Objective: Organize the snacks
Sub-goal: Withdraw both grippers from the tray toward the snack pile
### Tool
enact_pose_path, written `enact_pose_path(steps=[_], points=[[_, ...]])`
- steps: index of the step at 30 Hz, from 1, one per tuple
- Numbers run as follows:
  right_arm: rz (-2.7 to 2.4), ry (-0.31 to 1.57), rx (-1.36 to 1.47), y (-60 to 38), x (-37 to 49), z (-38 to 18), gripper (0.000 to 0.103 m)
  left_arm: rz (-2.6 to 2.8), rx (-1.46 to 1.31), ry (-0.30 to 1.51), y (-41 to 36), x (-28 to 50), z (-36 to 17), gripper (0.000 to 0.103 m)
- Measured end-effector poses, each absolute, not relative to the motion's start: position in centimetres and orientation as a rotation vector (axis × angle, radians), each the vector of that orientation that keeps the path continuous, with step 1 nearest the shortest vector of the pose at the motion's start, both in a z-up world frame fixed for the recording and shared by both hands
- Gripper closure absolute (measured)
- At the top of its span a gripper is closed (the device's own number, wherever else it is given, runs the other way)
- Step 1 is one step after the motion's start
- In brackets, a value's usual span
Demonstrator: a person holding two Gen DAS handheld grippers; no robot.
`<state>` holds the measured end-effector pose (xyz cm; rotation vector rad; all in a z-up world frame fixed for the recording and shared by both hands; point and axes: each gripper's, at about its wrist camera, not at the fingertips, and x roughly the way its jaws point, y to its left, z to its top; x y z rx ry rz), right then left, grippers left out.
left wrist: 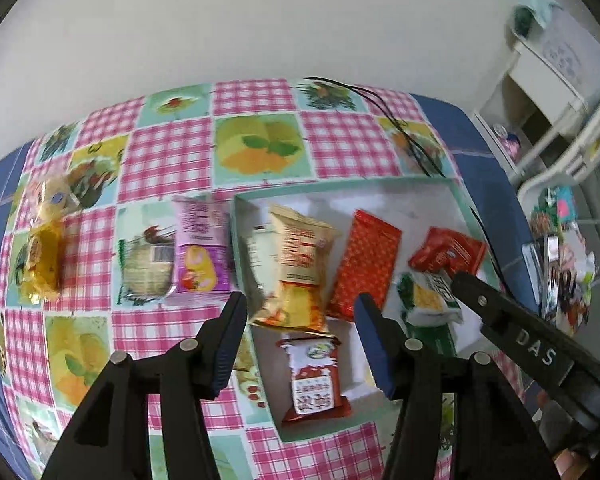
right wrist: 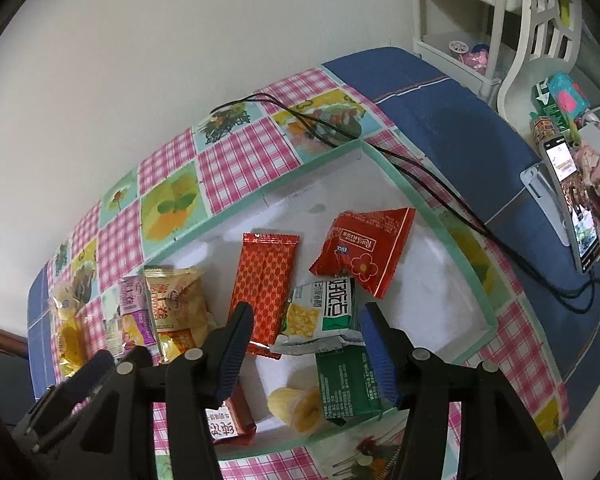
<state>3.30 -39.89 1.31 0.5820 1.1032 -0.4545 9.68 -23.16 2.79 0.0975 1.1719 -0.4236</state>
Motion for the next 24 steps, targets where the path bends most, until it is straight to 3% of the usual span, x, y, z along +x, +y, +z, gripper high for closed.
enact_pose_path(steps=[18,20,21,22,24], points=[[-0.427,1.154,0.551,-38.6,4.0,0.2,0.041,-0.189,-0.064,1.163,-15.0,12.9,2.0,0.045],[-0.427,1.155,0.545,-38.5,4.1,0.3,0.036,-0.185,-0.063,1.159,-14.9,12.9,2.0,0.035],[-0.428,1.155,0.539,-38.4,4.2,0.3,0.029,-0.18,-0.062,1.154,-14.9,12.9,2.0,0.016],[-0.428,1.157,0.53,-38.4,4.3,0.3,0.023,-0.175,-0.061,1.147,-14.9,12.9,2.1,0.008],[-0.426,1.157,0.514,-38.3,4.4,0.3,0.015,-0.156,-0.057,1.129,-14.7,12.9,2.2,0.008]])
